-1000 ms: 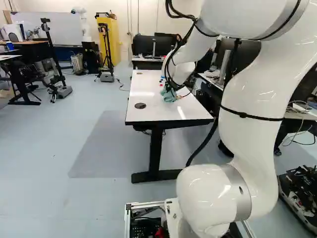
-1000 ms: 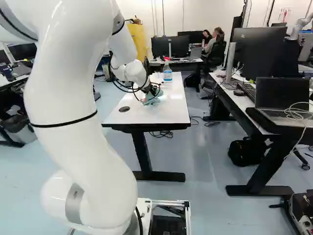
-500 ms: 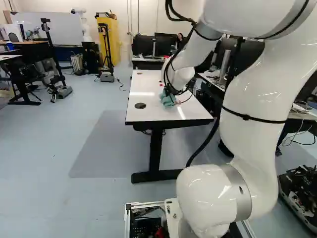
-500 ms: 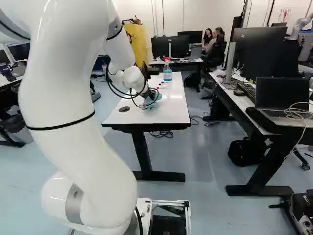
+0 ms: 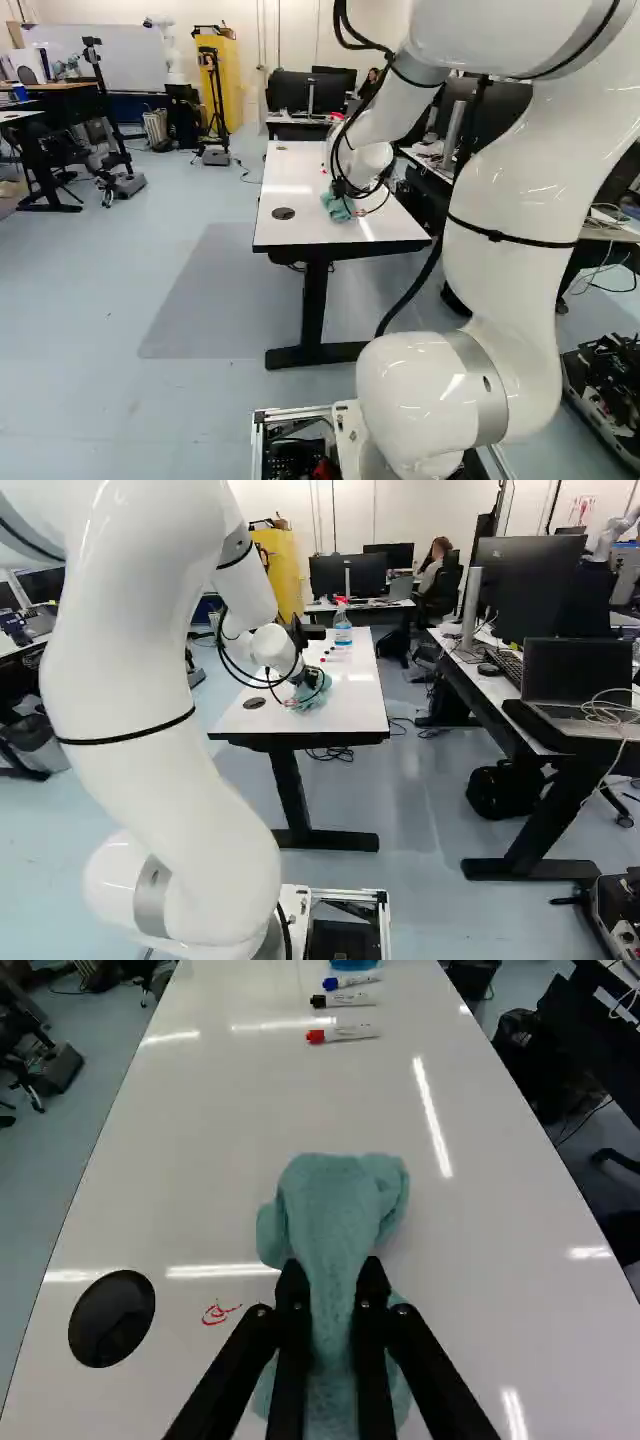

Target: Clean the table with the green towel

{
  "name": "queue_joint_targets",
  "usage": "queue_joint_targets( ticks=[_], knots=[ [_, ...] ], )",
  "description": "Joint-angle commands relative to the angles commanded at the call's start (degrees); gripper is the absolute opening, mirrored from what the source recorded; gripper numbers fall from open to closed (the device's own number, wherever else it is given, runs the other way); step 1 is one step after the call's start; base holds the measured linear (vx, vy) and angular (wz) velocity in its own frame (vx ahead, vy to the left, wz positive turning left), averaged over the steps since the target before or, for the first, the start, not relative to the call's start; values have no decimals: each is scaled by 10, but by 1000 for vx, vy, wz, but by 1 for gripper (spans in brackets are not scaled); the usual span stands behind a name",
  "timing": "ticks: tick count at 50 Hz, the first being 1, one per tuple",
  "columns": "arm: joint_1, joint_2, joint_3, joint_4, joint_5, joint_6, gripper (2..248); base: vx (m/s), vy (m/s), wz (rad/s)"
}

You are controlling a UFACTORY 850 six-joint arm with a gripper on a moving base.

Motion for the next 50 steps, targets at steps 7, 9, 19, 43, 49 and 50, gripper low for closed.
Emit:
queue_joint_targets(
  ticks=[7, 9, 19, 43, 49, 50],
  knots=[
    [0, 0, 0, 0, -6, 0, 48, 0, 0, 0],
    [0, 0, 0, 0, -8, 0, 48, 0, 0, 0],
    [0, 0, 0, 0, -24, 0, 48, 0, 0, 0],
    [0, 0, 0, 0, -64, 0, 48, 0, 0, 0],
    [0, 0, 0, 0, -70, 0, 48, 0, 0, 0],
    [0, 0, 0, 0, -71, 0, 48, 0, 0, 0]
  ],
)
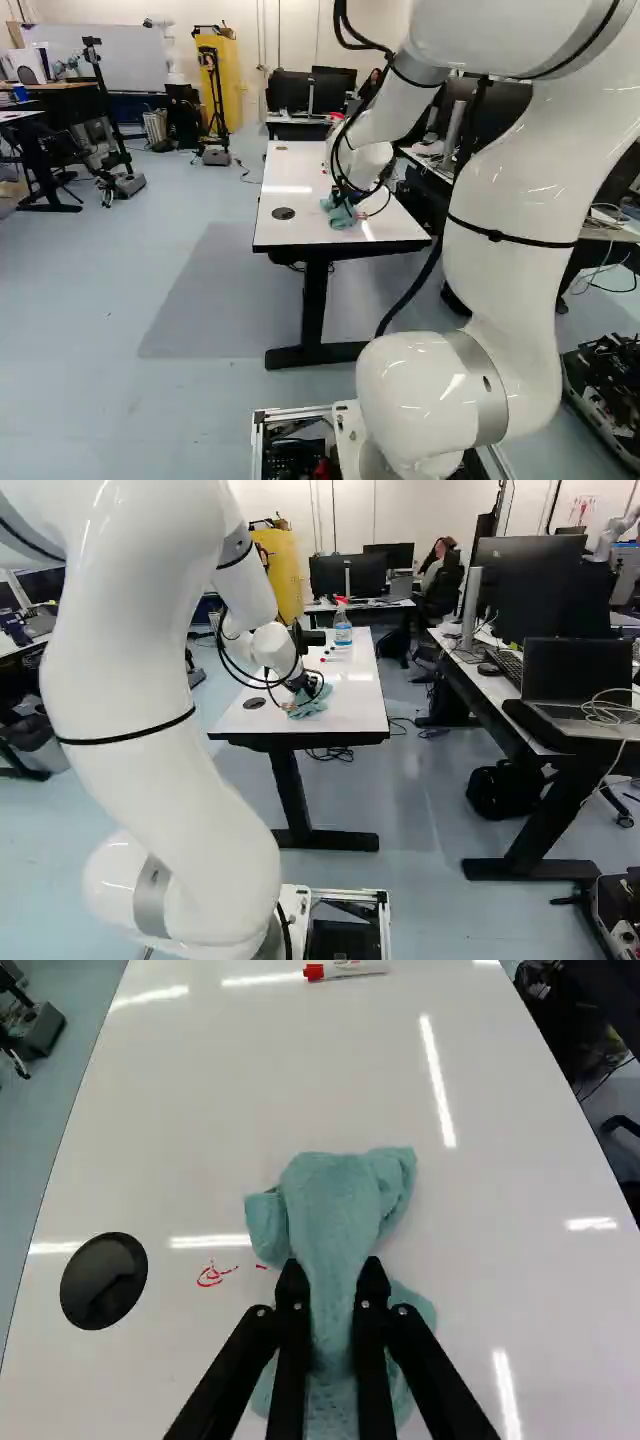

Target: Clean the table with the green towel

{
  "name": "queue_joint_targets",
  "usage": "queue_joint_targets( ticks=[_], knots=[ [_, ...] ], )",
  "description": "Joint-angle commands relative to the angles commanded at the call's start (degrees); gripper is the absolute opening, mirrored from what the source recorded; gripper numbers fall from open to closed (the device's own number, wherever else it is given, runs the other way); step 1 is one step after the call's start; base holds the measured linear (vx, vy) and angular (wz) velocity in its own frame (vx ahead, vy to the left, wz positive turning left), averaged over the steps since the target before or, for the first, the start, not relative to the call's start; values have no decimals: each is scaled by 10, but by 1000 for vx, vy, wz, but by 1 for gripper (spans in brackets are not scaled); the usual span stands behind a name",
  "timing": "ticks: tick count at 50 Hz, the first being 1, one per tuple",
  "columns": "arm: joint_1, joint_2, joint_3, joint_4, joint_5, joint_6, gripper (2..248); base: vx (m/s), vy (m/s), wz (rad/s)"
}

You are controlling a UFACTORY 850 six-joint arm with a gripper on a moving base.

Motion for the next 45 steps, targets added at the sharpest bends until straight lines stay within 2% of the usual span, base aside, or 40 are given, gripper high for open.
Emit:
queue_joint_targets(
  ticks=[45],
  knots=[
    [3, -2, -2, 0, -22, 0, 48, 0, 0, 0]
  ],
)
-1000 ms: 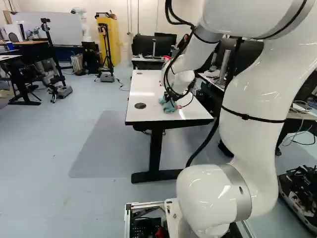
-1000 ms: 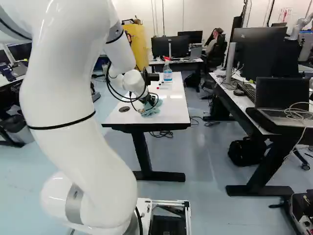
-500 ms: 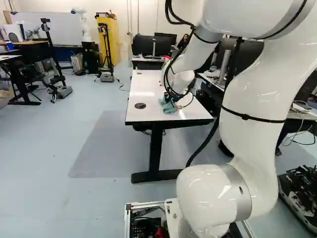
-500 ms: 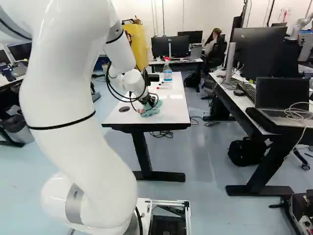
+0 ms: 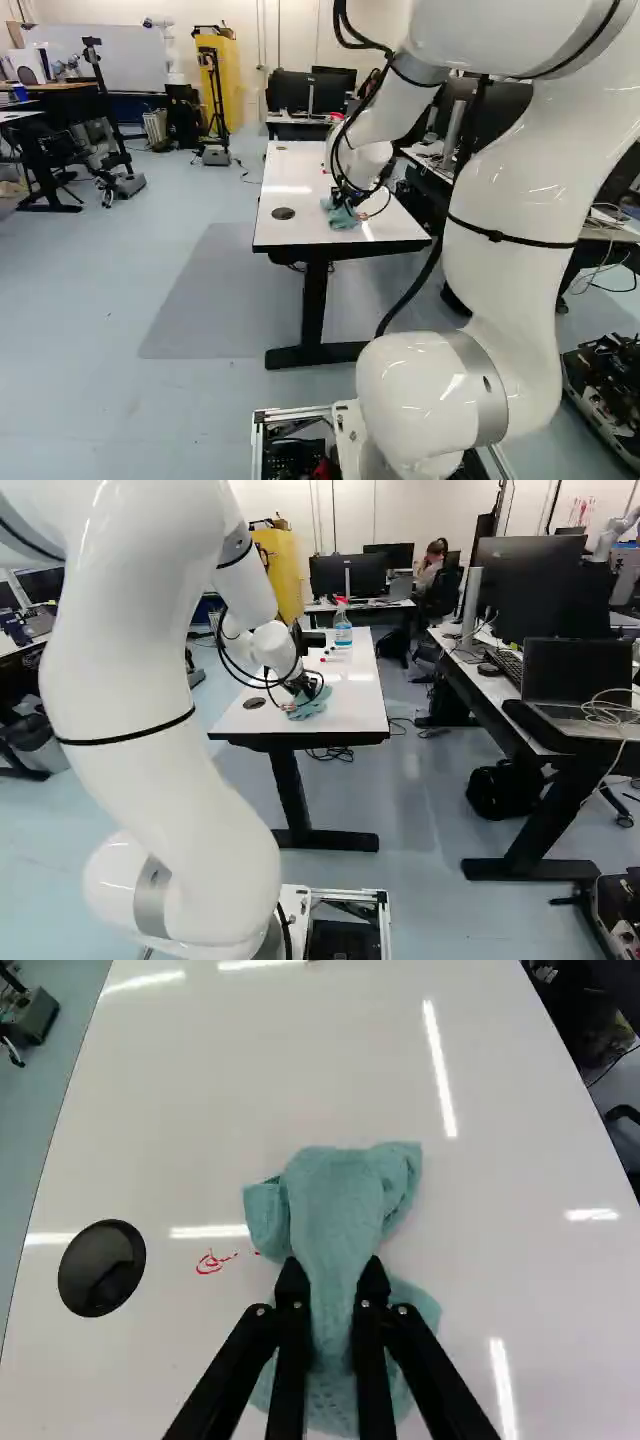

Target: Clean the table with the green towel

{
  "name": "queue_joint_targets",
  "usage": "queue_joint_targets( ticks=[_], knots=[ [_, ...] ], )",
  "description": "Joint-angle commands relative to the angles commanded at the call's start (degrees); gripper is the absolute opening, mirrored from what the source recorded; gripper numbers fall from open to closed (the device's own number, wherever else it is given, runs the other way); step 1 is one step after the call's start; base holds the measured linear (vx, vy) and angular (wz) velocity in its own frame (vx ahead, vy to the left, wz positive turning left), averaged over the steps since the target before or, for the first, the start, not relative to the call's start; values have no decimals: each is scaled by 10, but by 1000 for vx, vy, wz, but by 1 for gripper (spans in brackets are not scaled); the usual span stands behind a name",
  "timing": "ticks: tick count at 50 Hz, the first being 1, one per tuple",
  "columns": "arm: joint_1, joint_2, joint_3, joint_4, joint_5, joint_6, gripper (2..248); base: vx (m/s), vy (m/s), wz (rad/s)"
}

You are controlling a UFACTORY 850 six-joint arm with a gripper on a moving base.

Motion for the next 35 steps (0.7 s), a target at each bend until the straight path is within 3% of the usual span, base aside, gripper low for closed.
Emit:
queue_joint_targets(
  ticks=[35],
  knots=[
    [55, -29, -35, 0, 0, 0, 48, 0, 0, 0]
  ],
)
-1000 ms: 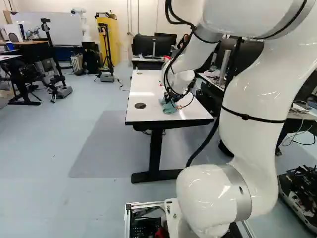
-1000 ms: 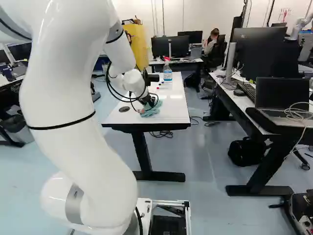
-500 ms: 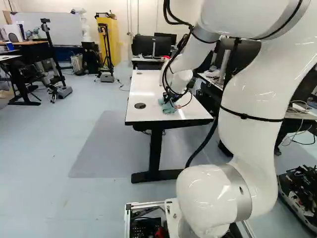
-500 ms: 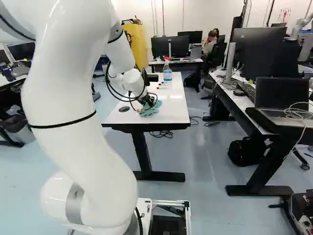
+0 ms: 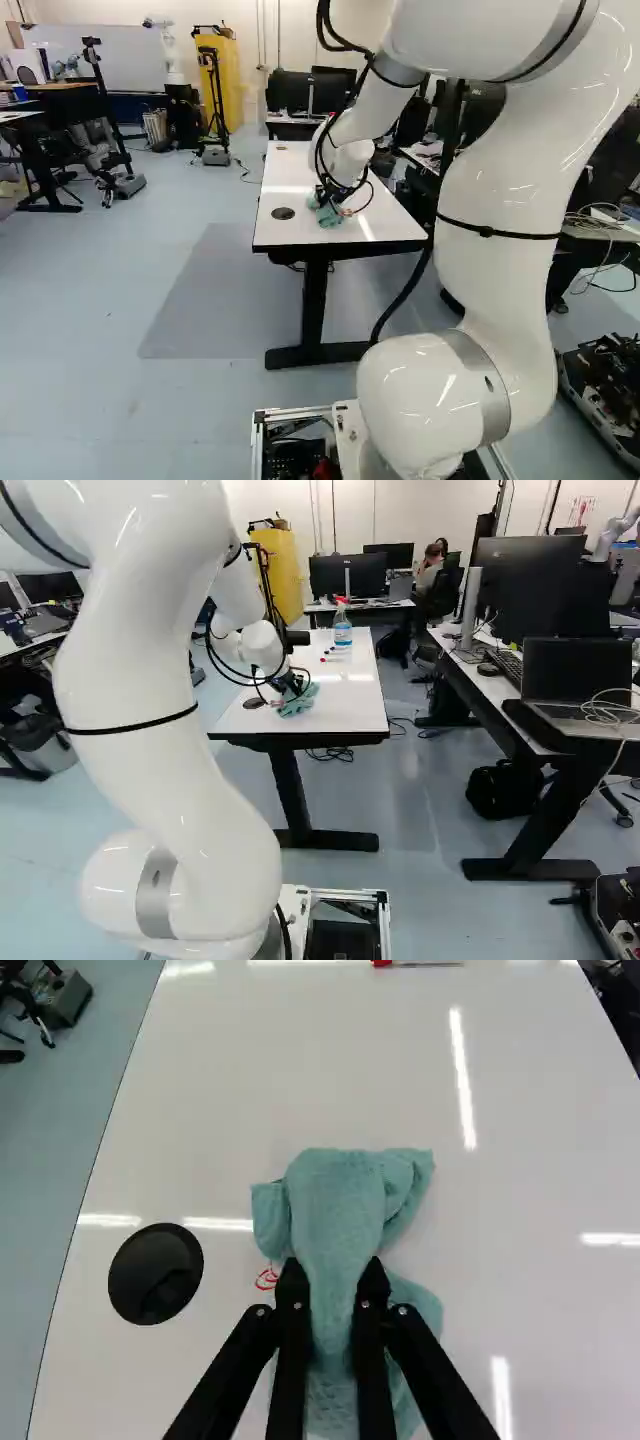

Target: Clean the table with the green towel

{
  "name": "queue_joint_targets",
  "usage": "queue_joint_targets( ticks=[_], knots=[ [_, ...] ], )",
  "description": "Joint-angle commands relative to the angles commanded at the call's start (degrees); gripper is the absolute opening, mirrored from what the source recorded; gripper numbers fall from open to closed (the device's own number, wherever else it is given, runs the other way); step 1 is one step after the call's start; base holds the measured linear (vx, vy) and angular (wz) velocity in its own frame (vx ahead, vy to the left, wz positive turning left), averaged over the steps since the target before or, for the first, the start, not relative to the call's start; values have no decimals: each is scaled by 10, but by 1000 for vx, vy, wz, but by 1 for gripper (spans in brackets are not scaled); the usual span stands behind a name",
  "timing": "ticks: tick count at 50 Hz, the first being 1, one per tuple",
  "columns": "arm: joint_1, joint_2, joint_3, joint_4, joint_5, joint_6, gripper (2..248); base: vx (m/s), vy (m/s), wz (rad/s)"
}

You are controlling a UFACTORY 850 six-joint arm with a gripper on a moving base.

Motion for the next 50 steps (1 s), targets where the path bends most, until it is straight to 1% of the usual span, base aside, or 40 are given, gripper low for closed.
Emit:
queue_joint_targets(
  ticks=[21, 33, 42, 50],
  knots=[
    [39, -5, -6, 0, 0, 0, 48, 0, 0, 0],
    [56, 10, 12, 0, 0, 0, 48, 0, 0, 0],
    [59, 31, 37, 0, 0, 0, 48, 0, 0, 0],
    [50, 45, 53, 0, 0, 0, 48, 0, 0, 0]
  ],
)
